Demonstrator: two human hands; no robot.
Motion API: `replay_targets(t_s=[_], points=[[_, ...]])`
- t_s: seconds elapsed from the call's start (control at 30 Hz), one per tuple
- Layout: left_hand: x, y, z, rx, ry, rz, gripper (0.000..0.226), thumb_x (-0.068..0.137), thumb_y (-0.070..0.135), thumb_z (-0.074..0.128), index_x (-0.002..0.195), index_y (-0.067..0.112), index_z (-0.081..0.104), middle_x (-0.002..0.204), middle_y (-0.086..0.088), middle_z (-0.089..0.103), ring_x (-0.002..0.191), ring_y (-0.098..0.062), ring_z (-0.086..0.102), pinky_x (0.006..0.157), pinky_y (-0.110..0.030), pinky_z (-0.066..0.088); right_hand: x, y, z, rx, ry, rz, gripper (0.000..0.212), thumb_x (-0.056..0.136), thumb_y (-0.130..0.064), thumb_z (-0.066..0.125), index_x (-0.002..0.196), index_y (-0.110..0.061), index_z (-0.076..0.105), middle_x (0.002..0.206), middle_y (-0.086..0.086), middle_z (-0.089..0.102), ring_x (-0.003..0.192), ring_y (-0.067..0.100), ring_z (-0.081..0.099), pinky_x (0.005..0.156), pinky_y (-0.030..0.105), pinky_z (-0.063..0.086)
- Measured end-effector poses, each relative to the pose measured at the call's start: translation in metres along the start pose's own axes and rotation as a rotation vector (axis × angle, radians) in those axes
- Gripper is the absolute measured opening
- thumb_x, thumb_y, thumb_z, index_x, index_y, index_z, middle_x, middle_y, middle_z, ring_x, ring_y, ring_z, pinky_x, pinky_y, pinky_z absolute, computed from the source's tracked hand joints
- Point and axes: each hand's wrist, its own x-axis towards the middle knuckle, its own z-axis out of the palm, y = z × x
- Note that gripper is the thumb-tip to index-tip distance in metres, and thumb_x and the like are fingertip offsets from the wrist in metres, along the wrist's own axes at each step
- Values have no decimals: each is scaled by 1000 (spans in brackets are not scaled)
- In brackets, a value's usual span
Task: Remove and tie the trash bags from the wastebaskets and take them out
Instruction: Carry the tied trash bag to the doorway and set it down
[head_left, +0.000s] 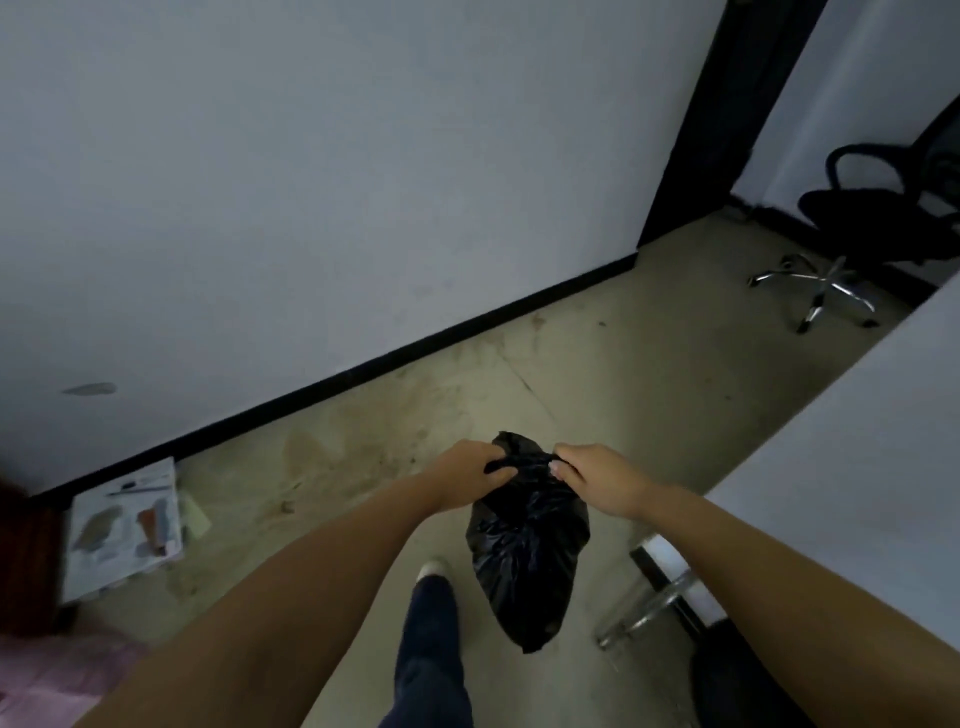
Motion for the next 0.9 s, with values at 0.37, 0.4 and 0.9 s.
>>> replay_targets(t_s=[0.37, 0.4, 0.9], points=[[268, -25, -122, 63, -177, 211, 32, 96, 32, 47, 72, 11, 48, 61, 3, 44, 65, -19, 50, 61, -29, 32, 169, 115, -102, 106, 76, 286, 20, 100, -28, 33, 84, -19, 37, 83, 5, 48, 75, 20, 44, 65, 28, 29], [296, -22, -128, 66, -195, 232, 32, 96, 32, 47, 73, 11, 48, 64, 0, 47, 66, -20, 51, 61, -30, 33, 181, 131, -113, 118, 82, 313, 20, 100, -28, 33, 84, -18, 37, 82, 4, 47, 75, 20, 44, 64, 29, 29], [646, 75, -185, 94, -282, 227, 28, 99, 28, 41, 80, 9, 47, 80, -11, 49, 73, -20, 47, 66, -30, 33, 332, 408, -292, 70, -20, 388, 30, 101, -27, 32, 107, -6, 52, 109, 16, 61, 96, 30, 59, 78, 37, 45]])
